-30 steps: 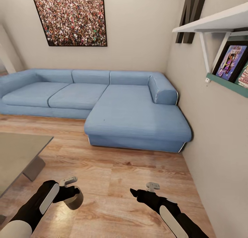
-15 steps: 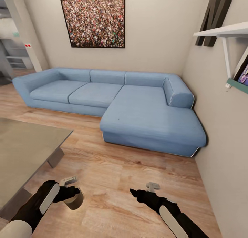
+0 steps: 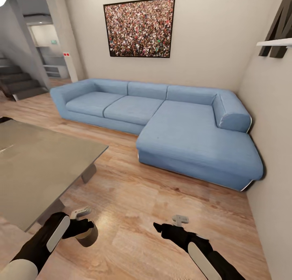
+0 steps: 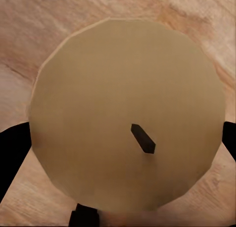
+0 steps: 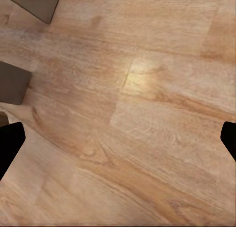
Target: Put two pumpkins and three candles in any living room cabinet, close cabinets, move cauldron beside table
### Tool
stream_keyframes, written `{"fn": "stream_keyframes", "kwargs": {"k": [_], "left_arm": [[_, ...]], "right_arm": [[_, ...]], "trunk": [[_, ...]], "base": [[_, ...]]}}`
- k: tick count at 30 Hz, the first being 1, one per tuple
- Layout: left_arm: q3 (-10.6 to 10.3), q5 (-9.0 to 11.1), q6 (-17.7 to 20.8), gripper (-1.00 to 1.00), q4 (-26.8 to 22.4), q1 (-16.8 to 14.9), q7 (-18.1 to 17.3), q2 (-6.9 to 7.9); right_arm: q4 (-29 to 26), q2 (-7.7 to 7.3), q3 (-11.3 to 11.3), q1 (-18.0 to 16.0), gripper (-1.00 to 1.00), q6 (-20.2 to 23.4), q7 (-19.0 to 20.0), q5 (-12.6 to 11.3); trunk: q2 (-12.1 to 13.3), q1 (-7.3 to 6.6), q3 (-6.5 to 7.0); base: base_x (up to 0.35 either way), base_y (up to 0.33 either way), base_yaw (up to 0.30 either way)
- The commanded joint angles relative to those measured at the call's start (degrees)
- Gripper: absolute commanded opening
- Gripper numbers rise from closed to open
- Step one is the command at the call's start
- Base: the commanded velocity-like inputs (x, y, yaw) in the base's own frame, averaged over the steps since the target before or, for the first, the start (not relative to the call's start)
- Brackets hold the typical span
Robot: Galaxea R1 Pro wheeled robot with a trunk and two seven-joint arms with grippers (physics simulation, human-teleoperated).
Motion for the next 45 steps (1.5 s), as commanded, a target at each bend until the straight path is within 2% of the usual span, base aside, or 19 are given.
{"fn": "stream_keyframes", "kwargs": {"k": [1, 30, 45], "left_arm": [[-0.2, 0.6, 0.1, -1.0, -0.1, 0.0, 0.6, 0.06], [-0.2, 0.7, -0.3, -1.0, 0.0, 0.0, 0.5, 0.06], [-0.2, 0.8, -0.3, -1.0, 0.0, 0.0, 0.5, 0.06]], "right_arm": [[-0.1, -0.07, 0.1, 0.0, 1.0, 0.1, -0.3, -0.4], [0.4, -0.02, 0.1, 0.0, 1.0, 0.1, -0.3, -0.4], [0.4, 0.0, 0.1, 0.0, 1.0, 0.1, -0.3, -0.4]], "trunk": [[0.0, -0.03, -0.05], [0.0, -0.03, -0.05], [0.0, -0.03, -0.05]], "base": [[-0.235, 0.0, 0.289], [-0.082, 0.0, 0.289], [-0.007, 0.0, 0.29]]}}
